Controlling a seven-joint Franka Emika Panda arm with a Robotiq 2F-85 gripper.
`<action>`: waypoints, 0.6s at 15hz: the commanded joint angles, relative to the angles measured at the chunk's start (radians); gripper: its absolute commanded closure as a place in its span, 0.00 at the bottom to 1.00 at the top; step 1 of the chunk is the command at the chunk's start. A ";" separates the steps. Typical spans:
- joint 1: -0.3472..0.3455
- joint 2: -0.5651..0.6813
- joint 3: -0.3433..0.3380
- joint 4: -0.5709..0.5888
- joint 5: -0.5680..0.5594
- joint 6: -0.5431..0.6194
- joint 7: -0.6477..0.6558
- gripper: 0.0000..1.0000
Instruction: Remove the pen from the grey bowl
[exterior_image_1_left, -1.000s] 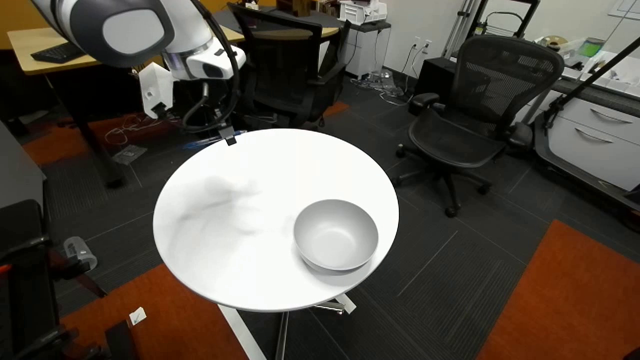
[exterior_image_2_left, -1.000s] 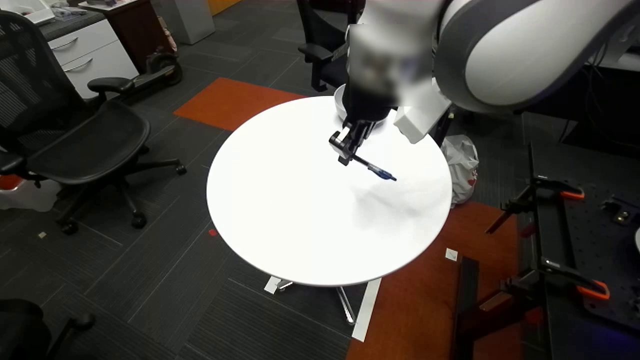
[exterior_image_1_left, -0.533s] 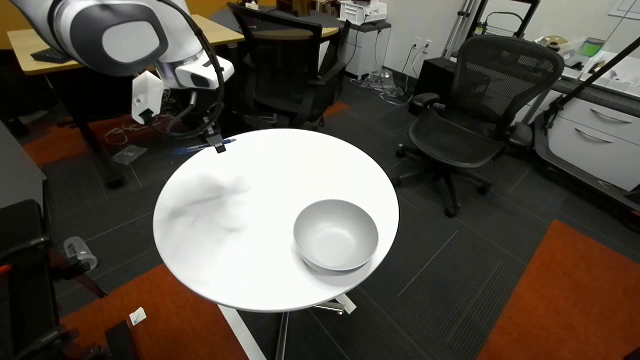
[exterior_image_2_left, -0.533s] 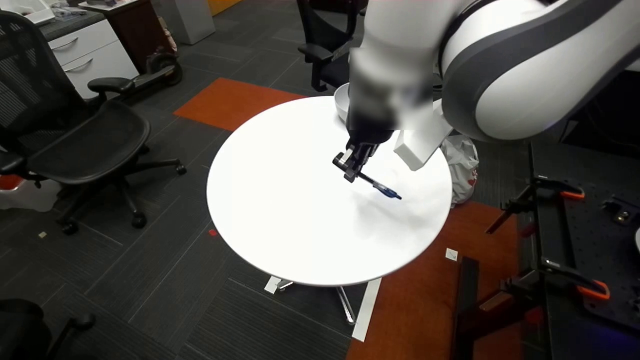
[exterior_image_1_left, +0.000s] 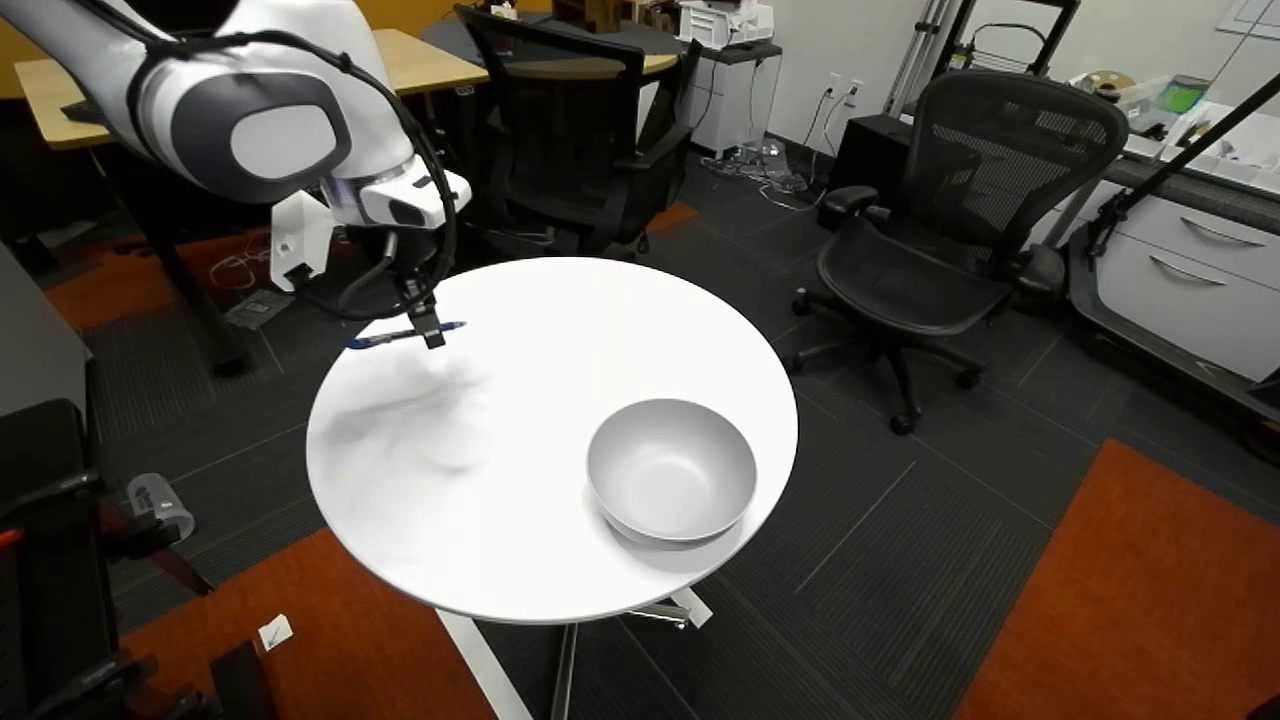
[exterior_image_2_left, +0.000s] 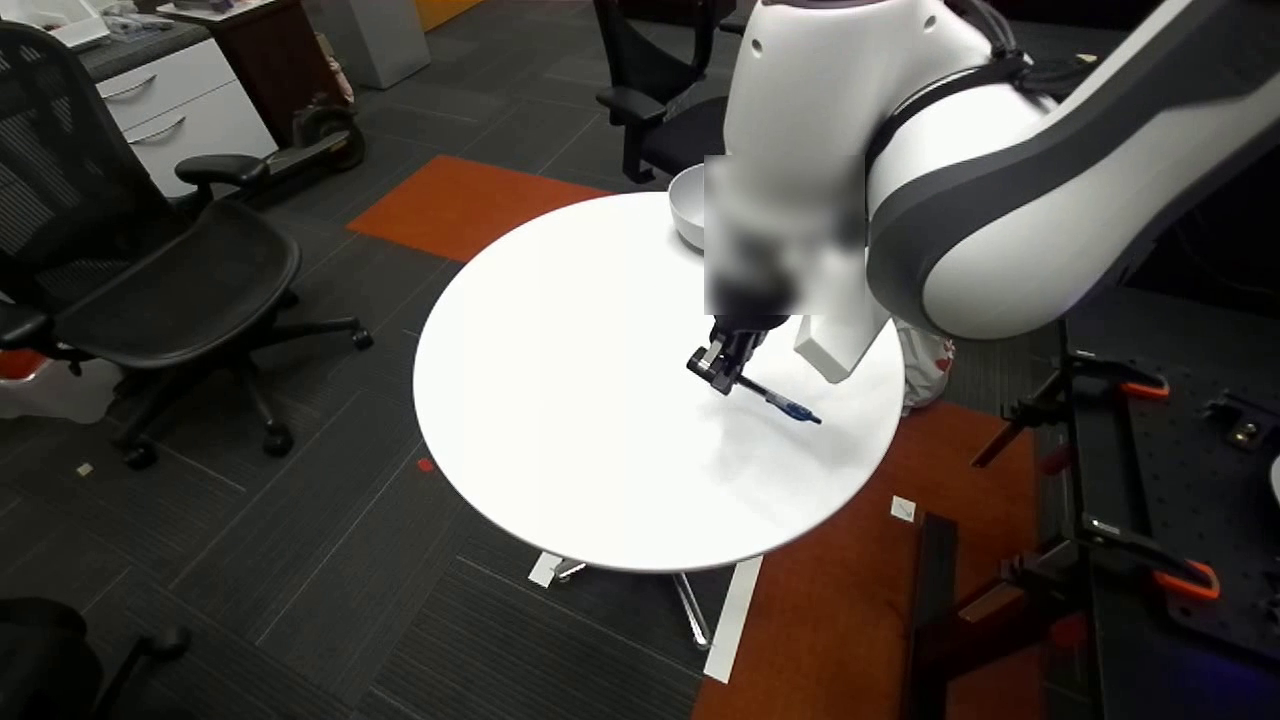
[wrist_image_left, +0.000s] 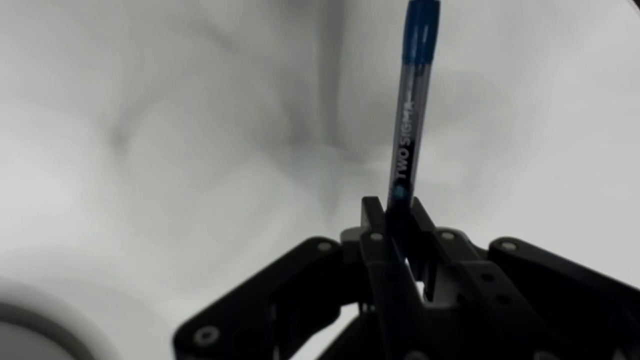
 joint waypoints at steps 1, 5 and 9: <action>0.023 0.021 -0.003 0.010 0.006 -0.009 -0.006 0.97; 0.038 0.031 -0.003 0.014 0.012 -0.021 -0.002 0.61; 0.049 0.035 0.000 0.015 0.014 -0.032 0.000 0.32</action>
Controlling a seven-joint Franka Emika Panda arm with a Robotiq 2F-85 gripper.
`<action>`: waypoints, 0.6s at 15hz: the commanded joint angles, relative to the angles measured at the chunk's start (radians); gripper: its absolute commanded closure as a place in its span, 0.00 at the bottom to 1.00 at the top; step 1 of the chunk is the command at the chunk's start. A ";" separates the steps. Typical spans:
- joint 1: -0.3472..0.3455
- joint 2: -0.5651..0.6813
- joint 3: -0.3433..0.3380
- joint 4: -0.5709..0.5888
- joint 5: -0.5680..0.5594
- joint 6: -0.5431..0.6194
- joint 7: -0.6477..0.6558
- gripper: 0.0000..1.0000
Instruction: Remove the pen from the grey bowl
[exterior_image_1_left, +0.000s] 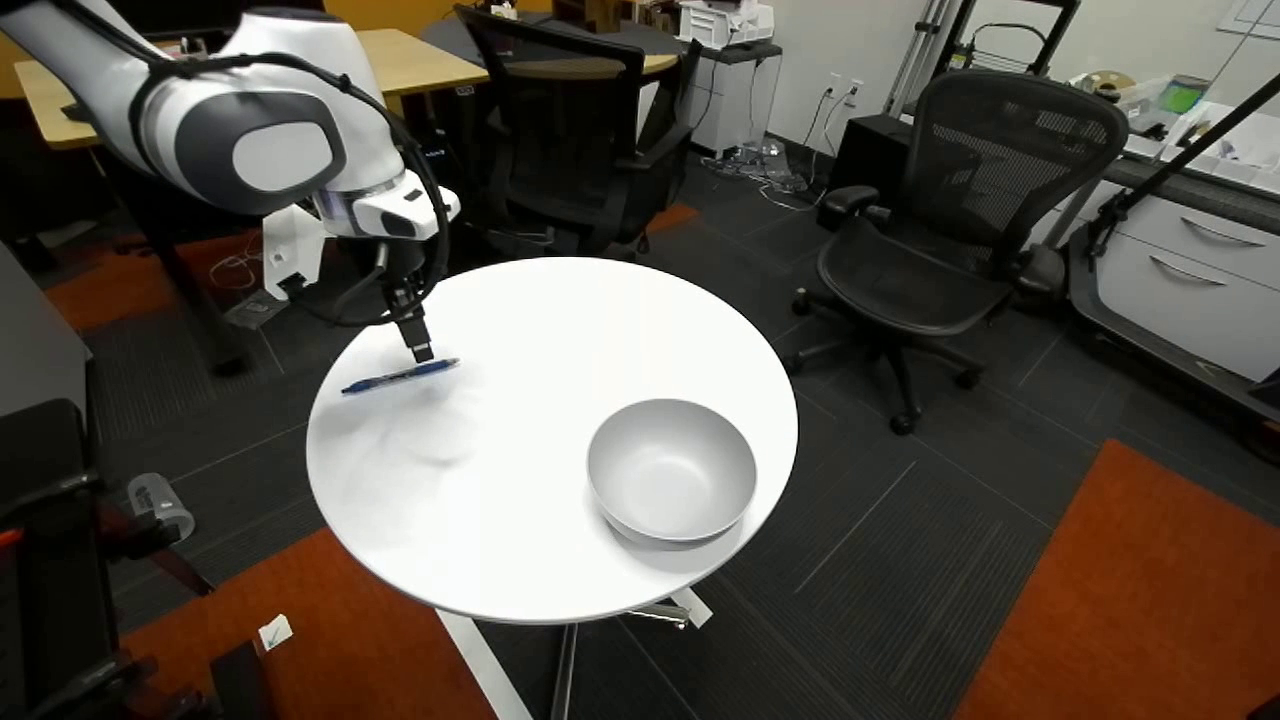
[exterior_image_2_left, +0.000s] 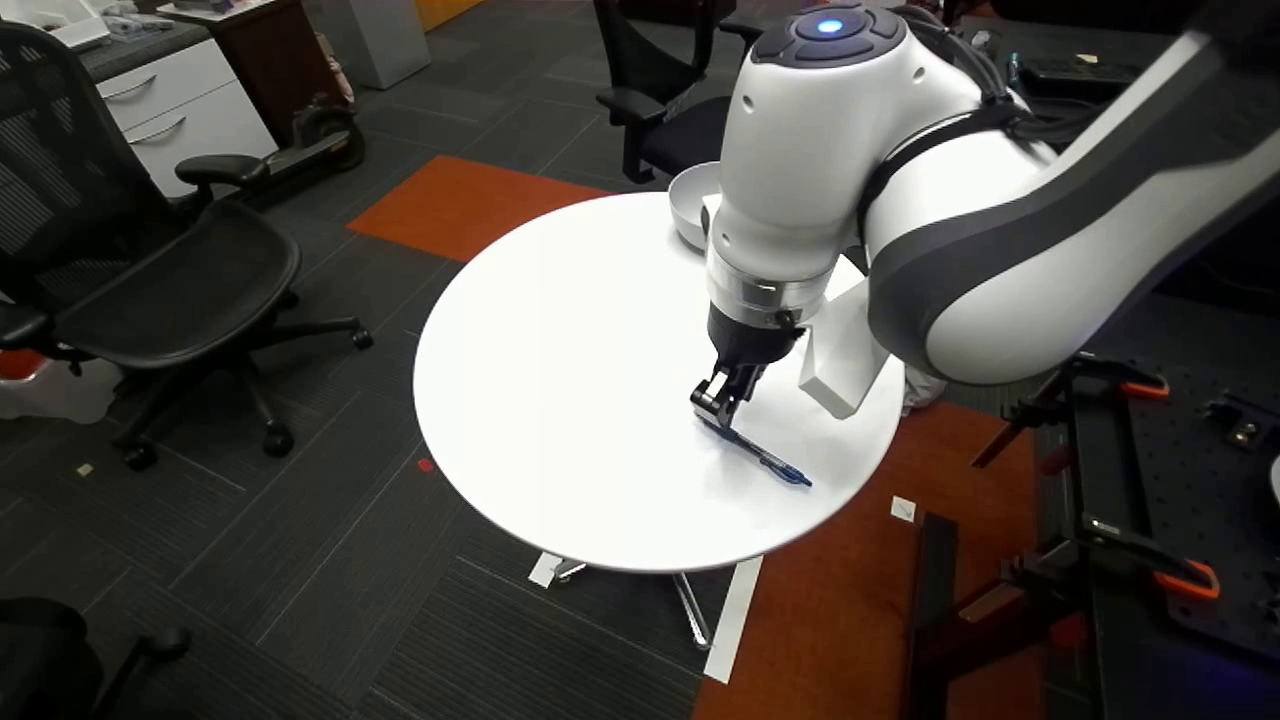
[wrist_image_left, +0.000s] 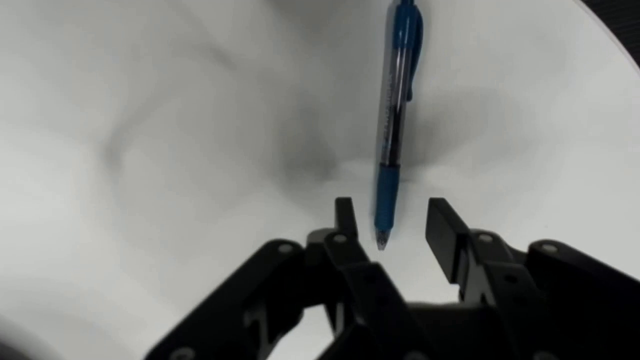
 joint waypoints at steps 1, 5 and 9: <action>0.019 -0.001 -0.001 0.009 0.013 -0.029 0.001 0.26; 0.029 0.000 0.000 0.005 0.012 -0.026 0.004 0.00; 0.030 0.001 0.003 0.005 0.015 -0.024 -0.003 0.00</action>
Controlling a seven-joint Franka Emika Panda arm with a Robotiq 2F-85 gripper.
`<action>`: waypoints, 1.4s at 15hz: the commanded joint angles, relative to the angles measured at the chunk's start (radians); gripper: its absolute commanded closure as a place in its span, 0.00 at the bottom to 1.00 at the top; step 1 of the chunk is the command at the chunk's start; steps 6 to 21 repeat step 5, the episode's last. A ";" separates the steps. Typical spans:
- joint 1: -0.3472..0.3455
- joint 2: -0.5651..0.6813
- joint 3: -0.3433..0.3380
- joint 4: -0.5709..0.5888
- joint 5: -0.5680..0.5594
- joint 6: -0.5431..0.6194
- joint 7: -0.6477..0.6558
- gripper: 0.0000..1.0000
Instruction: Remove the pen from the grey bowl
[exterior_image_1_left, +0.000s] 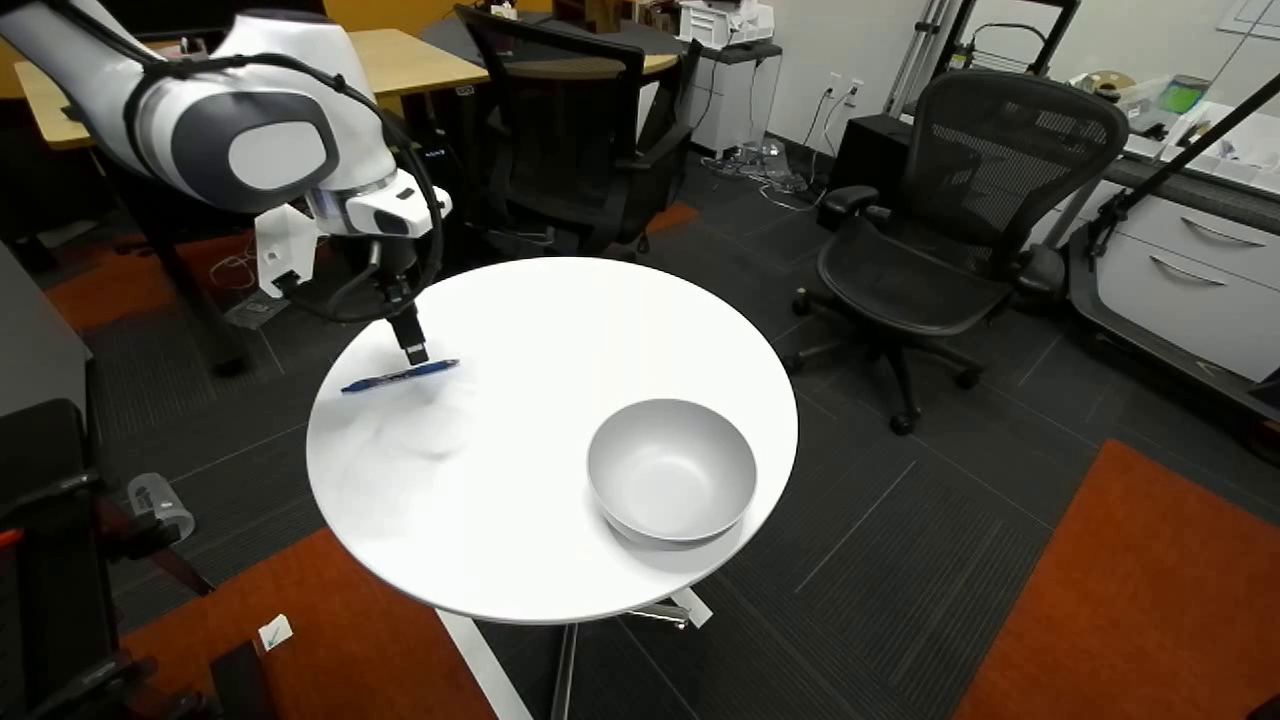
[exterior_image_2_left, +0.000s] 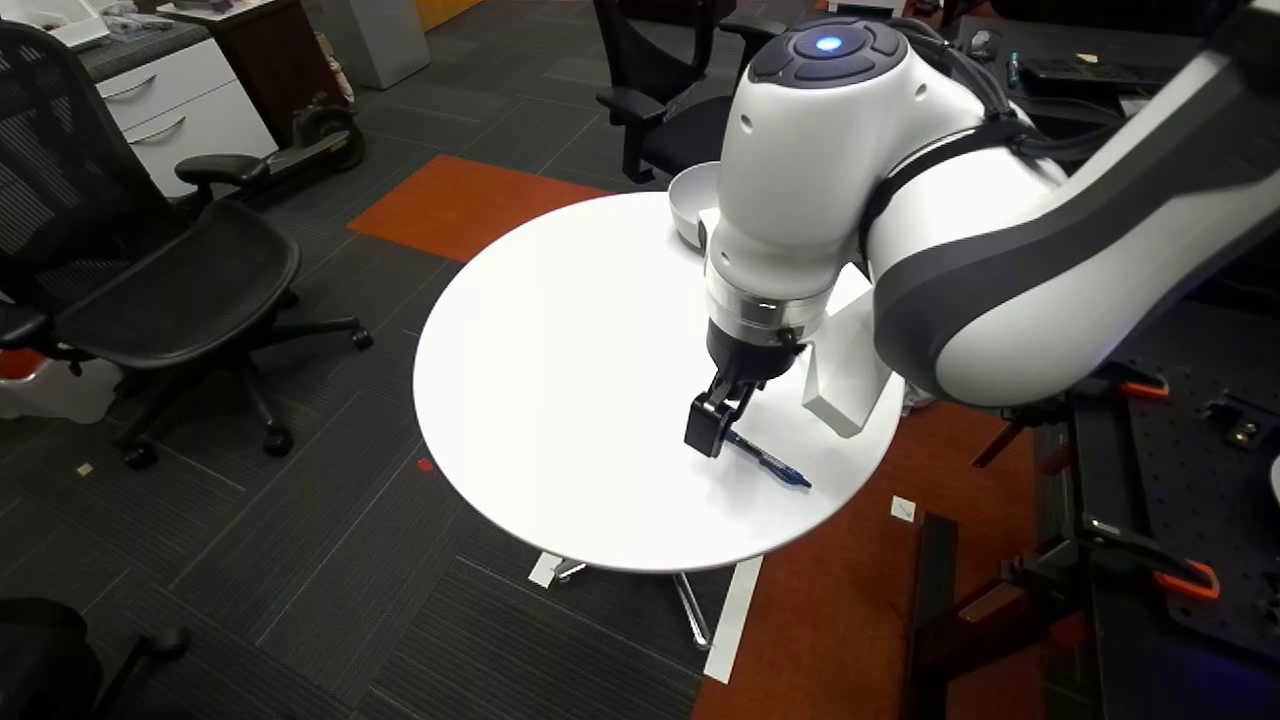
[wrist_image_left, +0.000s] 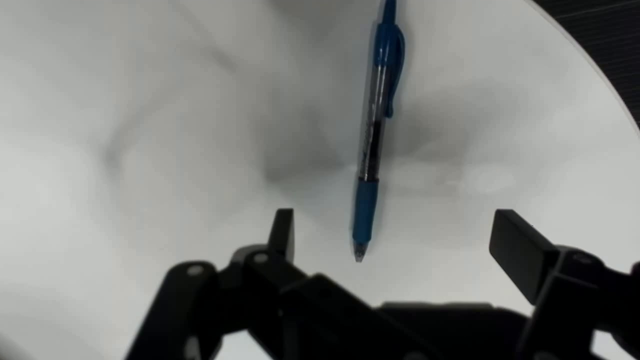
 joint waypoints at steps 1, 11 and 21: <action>0.005 -0.006 0.000 0.004 0.014 -0.020 -0.006 0.00; 0.007 0.001 -0.005 0.001 0.008 -0.002 -0.007 0.00; 0.007 0.001 -0.005 0.001 0.008 -0.002 -0.007 0.00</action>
